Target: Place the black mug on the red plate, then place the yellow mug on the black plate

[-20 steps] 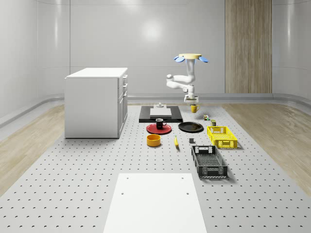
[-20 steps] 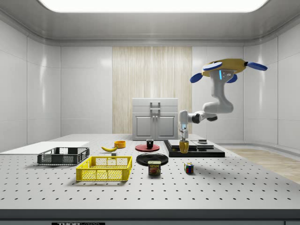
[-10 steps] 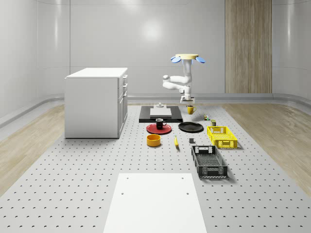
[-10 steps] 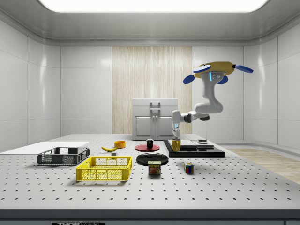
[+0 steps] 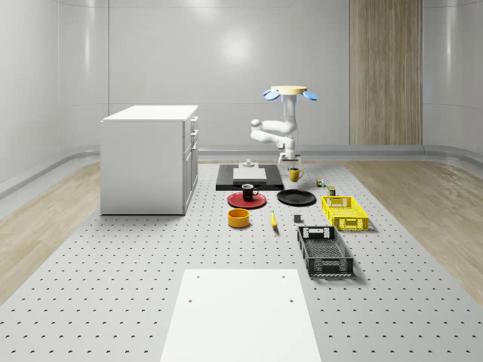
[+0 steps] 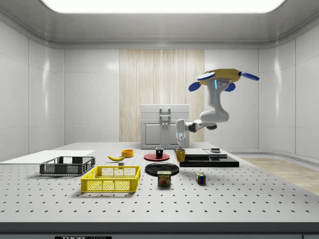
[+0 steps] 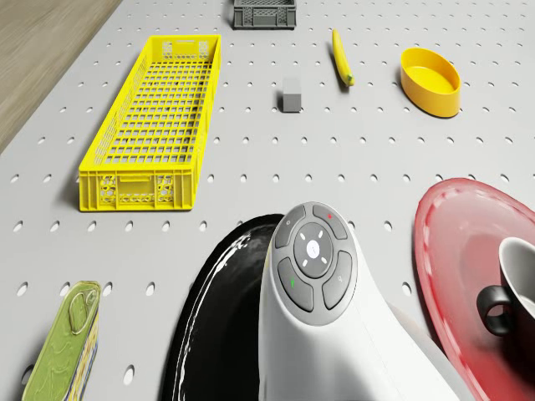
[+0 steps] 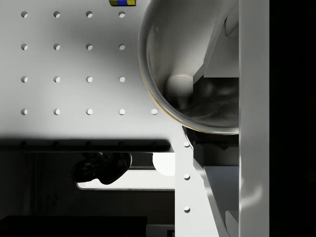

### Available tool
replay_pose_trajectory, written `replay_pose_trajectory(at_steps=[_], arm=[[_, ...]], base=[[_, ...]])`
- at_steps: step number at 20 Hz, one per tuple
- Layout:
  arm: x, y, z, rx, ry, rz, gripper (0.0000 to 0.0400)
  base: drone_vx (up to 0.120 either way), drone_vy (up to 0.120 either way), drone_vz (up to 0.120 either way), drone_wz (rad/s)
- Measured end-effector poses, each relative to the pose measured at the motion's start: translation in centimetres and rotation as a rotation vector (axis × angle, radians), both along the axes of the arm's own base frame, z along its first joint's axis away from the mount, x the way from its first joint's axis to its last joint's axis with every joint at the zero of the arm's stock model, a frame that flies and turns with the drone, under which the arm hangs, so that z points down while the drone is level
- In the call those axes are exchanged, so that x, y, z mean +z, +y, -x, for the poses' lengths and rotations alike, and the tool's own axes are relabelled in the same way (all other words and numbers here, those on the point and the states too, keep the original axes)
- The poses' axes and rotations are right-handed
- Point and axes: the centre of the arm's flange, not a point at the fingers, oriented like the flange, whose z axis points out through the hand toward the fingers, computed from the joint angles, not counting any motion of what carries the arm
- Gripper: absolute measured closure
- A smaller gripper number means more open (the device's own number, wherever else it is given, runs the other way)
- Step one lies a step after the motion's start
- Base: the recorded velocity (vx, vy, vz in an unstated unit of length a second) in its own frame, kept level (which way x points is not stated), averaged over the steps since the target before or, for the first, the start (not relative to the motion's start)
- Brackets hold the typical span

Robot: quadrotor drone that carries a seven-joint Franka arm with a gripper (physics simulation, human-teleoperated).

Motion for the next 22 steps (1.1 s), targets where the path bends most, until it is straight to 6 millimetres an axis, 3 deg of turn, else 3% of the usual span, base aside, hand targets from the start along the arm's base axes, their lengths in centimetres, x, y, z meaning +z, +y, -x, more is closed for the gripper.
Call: replay_pose_trajectory(at_steps=[19,22], arm=[[0.0,0.0,0.0,0.0,0.0,0.0,0.029],[0.4,0.0,0.0,0.0,0.0,0.0,0.029]], base=[[0.12,0.0,-0.004,0.0],[0.013,0.0,0.0,0.0]])
